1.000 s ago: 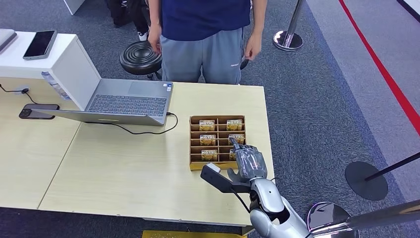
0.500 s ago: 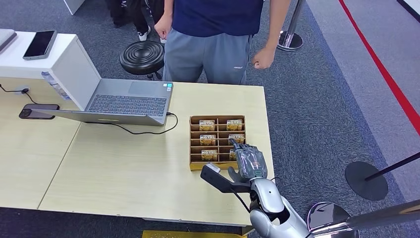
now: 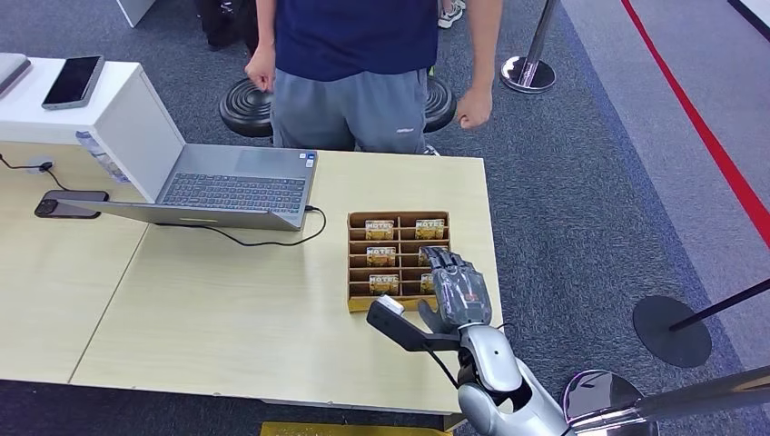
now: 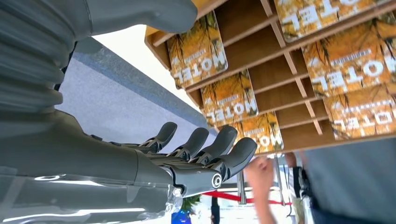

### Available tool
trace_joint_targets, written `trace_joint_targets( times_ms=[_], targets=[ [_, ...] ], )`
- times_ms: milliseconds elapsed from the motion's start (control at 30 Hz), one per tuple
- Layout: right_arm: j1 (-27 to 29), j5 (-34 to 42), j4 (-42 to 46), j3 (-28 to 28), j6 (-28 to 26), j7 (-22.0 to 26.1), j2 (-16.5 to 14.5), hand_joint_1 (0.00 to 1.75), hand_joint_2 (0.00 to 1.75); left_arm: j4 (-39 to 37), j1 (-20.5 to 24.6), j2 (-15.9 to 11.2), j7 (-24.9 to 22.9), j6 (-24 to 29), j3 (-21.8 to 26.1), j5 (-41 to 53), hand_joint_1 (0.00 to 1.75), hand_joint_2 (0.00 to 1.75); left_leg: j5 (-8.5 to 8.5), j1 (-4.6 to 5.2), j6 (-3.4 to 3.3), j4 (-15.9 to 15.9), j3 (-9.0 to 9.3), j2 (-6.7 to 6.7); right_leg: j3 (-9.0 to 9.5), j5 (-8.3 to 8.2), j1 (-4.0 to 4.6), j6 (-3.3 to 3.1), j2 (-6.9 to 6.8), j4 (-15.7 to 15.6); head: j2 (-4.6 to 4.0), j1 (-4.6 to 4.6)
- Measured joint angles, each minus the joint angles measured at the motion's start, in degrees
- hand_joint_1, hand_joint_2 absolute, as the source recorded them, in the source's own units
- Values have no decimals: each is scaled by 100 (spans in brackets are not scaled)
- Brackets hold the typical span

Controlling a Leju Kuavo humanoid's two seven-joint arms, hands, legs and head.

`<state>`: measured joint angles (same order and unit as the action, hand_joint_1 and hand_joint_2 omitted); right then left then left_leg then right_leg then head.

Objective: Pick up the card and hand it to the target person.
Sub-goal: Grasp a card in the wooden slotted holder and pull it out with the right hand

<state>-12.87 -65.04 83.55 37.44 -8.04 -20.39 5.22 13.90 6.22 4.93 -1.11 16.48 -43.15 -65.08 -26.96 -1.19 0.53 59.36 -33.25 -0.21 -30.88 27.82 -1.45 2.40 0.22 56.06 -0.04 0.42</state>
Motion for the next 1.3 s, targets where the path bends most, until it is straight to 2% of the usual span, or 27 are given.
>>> trace_joint_targets(
  times_ms=[200, 633, 1300],
  targets=[
    [13, -20, 61, -6, -20, 2, 0, 47, 175, 0, 0, 17, 0, 0, 1, 31, 0, 0, 0, 0, 0, 0, 0, 0, 0, 0, 0, 0, 0, 0, 0, 0],
    [15, -2, -65, -94, 32, 0, 2, 55, 175, 0, 1, 27, 0, -1, 2, 76, 0, 0, 0, 0, 0, 0, -1, 0, 0, 0, 0, 0, 0, 0, 0, 0],
    [0, 26, -474, -281, -16, 9, -24, 81, 175, 0, 2, 30, -31, -28, 8, 145, 0, 0, 0, 0, 0, 0, 0, 0, 0, 0, 0, 0, 0, 0, 0, 0]
  ],
)
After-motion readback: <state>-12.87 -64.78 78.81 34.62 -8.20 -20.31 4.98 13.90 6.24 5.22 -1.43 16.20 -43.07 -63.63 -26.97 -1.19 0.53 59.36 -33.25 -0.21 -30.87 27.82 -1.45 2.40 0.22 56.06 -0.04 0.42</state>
